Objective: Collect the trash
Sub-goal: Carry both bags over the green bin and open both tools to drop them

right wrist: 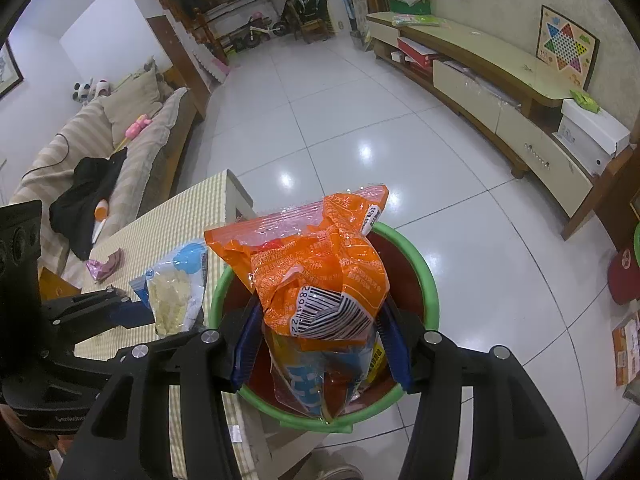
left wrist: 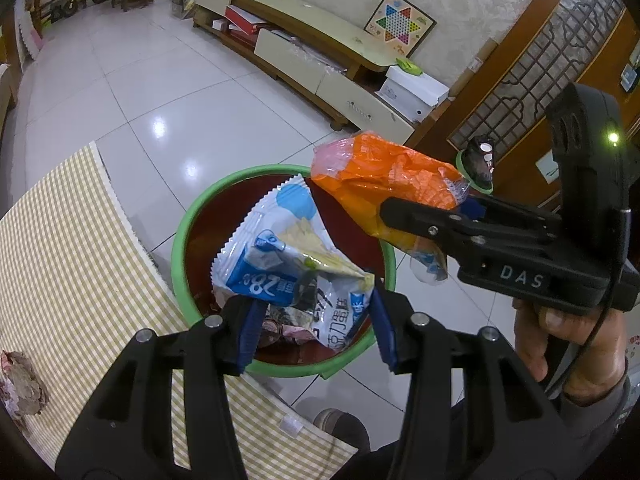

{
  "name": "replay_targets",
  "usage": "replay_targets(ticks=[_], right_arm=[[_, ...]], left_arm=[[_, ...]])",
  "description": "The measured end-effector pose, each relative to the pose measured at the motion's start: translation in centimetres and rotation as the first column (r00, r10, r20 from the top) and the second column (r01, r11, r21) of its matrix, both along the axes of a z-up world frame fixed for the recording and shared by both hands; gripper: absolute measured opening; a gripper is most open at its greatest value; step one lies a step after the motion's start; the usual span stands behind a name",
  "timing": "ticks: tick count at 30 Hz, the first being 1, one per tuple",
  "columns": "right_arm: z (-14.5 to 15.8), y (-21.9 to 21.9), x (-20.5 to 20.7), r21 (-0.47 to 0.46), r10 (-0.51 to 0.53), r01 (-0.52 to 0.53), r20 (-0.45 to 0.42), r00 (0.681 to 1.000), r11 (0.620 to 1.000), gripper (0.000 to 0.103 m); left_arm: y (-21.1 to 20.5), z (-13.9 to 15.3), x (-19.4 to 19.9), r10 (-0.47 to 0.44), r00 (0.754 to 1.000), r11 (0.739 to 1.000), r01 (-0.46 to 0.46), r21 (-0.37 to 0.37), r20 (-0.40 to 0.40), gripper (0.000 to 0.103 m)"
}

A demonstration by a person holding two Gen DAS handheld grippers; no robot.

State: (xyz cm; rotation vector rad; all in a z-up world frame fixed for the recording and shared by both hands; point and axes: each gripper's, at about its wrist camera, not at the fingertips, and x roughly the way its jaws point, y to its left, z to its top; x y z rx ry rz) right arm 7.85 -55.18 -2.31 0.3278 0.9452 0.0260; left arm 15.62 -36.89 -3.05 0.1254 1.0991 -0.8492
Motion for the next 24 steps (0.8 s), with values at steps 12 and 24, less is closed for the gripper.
replay_targets(ticks=[12,24], right_arm=[[-0.1,0.3,0.1,-0.011,-0.017,0.017,-0.001,1.000,1.000,0.071],[1.7,2.0,0.8,-0.029,0.000,0.002,0.059,0.998,1.000,0.090]], left_arm=[[1.0,0.4,0.0,0.043,0.999,0.999,-0.043,0.010,0.011,0.091],[7.4,2.5,0.2,0.163,0.985,0.987,-0.163,-0.010,0.049,0.097]])
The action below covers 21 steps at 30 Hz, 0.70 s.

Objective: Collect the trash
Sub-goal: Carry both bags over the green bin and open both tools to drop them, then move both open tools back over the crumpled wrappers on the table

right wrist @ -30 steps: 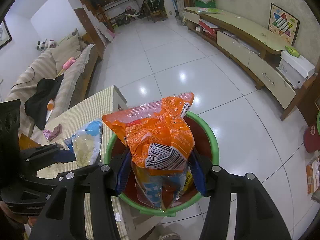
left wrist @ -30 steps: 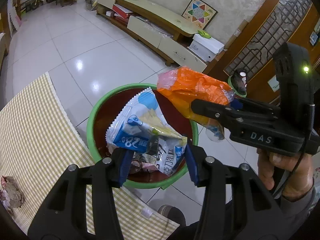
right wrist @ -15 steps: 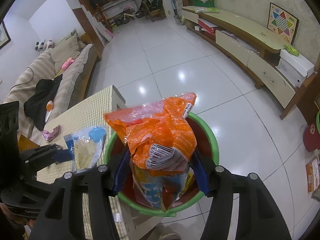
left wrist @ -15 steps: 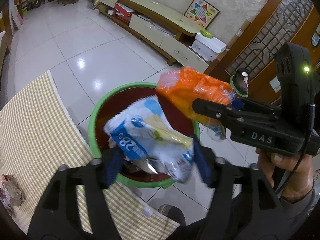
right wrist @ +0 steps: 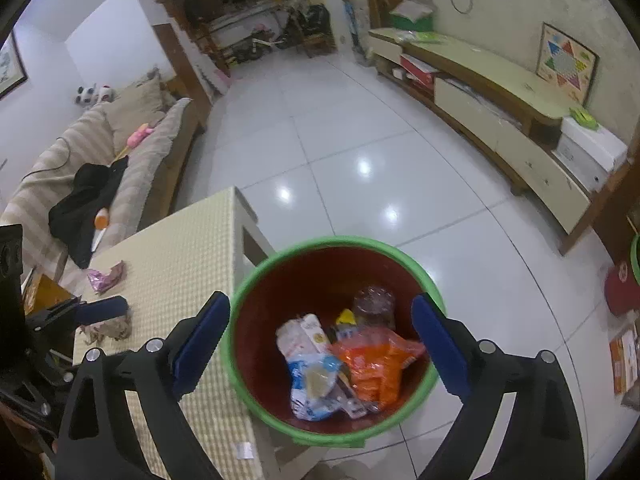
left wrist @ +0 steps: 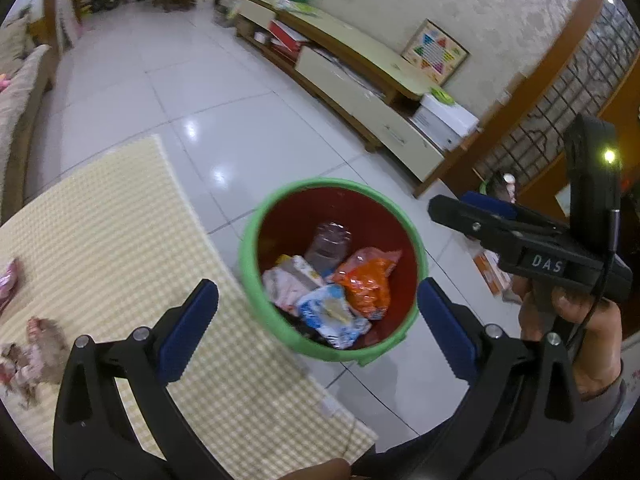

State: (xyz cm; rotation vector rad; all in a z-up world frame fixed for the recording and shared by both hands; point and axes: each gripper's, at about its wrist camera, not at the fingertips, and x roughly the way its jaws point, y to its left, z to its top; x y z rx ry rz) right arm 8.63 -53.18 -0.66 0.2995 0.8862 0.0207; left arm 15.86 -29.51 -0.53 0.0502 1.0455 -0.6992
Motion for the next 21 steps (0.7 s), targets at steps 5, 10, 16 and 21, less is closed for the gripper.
replay_targets(ticks=[5,10,16,21], right_arm=[[0.8,2.4,1.0,-0.017,0.054,-0.054,0.009,0.998,0.998,0.090],[1.7,5.5,1.9,-0.026,0.111,-0.110,0.025,0.994,0.994,0.090],[2.0,10.0,3.2,-0.045,0.196,-0.195,0.019,0.980,0.980,0.091],[2.2,14.1,3.4,-0.081,0.287,-0.284,0.027,0.958,0.955,0.091]], left_arm=[[4.3,1.8,-0.6,0.082,0.996,0.997,-0.082,-0.002,0.043,0.097],[9.5,2.4,-1.1,0.180,0.981,0.983,-0.181,0.017,0.068,0.097],[15.5,1.8,-2.2,0.297,0.953,0.954,-0.299,0.030,0.057,0.097],[20.2,1.2,-3.7,0.376,0.926,0.926,-0.377,0.028,0.037,0.097]])
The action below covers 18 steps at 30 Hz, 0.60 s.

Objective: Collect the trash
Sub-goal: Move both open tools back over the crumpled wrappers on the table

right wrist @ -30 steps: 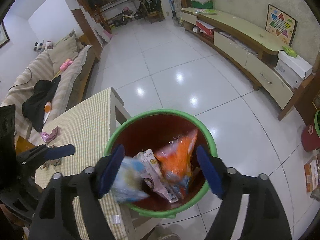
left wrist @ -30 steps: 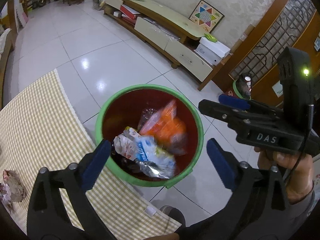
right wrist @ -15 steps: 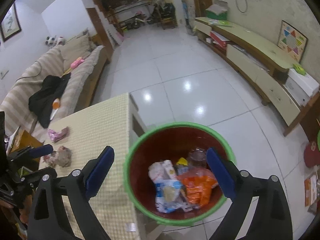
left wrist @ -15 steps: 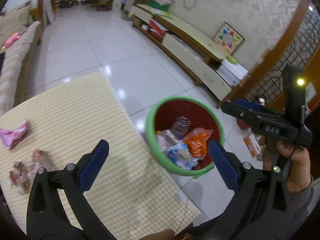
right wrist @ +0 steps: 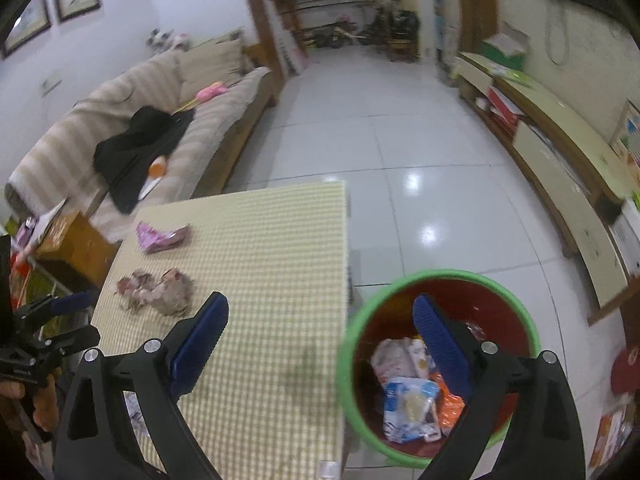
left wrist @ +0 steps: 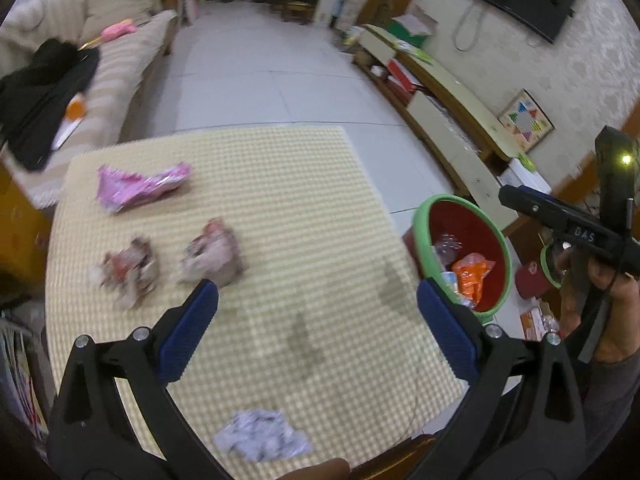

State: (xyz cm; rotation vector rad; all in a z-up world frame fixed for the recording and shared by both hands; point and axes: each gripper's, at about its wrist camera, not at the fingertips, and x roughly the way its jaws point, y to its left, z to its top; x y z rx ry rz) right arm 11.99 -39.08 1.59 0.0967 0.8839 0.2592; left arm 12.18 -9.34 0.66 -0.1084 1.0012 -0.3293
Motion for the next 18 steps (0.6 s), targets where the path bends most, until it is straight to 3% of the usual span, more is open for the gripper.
replay_targets(ticks=[11,18], right_arm=[[-1.1,4.8,1.0,-0.009,0.076,-0.076,-0.013,0.997,0.997,0.091],[-2.7,9.6,-0.1,-0.011,0.144,-0.144,-0.003,0.990,0.989,0.091]], left_arm=[[6.6,0.2,-2.3,0.116,0.993,0.993,-0.116,-0.011,0.019,0.097],[11.2,-2.0,-1.5,0.187,0.982,0.982,-0.187,0.003,-0.012,0.097]])
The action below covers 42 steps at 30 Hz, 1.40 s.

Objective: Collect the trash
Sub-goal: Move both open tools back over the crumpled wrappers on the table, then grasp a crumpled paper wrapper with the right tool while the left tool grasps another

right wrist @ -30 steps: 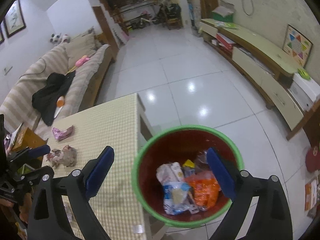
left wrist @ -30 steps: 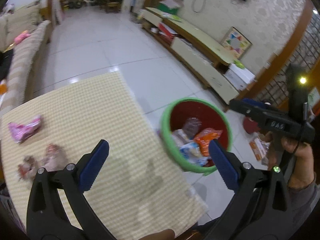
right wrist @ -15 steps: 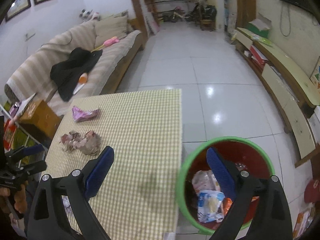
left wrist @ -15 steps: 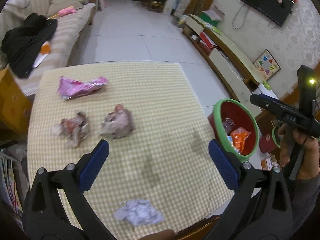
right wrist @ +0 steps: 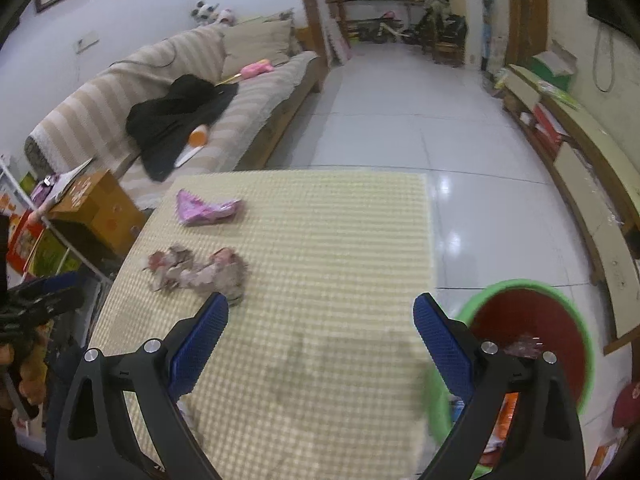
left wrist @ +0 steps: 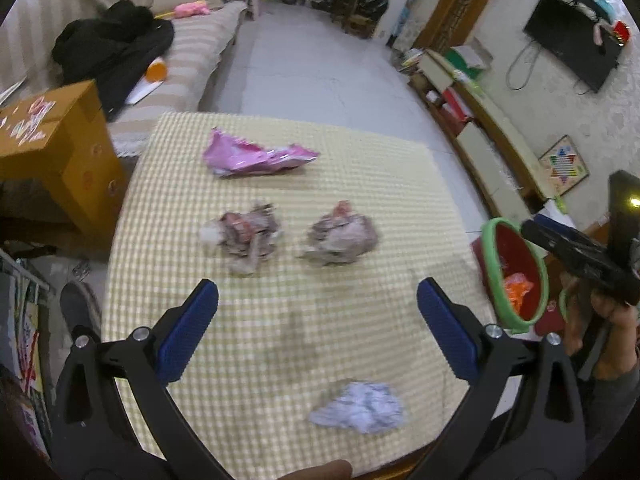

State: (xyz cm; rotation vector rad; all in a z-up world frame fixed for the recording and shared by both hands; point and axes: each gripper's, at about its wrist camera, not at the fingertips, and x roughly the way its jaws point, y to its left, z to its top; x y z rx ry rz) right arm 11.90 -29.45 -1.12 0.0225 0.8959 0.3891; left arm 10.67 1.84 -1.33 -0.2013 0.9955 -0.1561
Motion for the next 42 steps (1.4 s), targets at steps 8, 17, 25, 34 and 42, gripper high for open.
replay_targets(ticks=[8,17,25,34,42], right_arm=[[-3.2,9.1,-0.5,-0.092,0.192,-0.193,-0.021,0.981,0.977,0.091],[-7.4,12.5,1.1,-0.129,0.240,-0.252,-0.100,0.966,0.959,0.091],[-10.2,14.7,3.2,-0.096,0.240,-0.251,-0.114,0.964,0.963,0.091],[-12.4,16.9,5.6,-0.133,0.236,-0.248,-0.098,0.967,0.960,0.091],[-13.1,16.7,6.7,-0.082,0.222,-0.232,-0.116,0.968,0.969,0.060]], left_arm=[[2.6,-3.5,2.4,0.002,0.999,1.000,-0.002,-0.015,-0.048,0.097],[5.2,-7.1,6.0,0.049,0.992,0.995,-0.059,-0.085,-0.114,0.097],[4.7,-8.9,7.9,0.021,0.994,1.000,-0.020,0.011,-0.109,0.097],[5.4,-11.2,9.9,0.022,0.989,1.000,-0.021,0.005,-0.145,0.097],[5.4,-11.5,10.2,0.004,0.990,1.000,-0.008,-0.023,-0.142,0.073]])
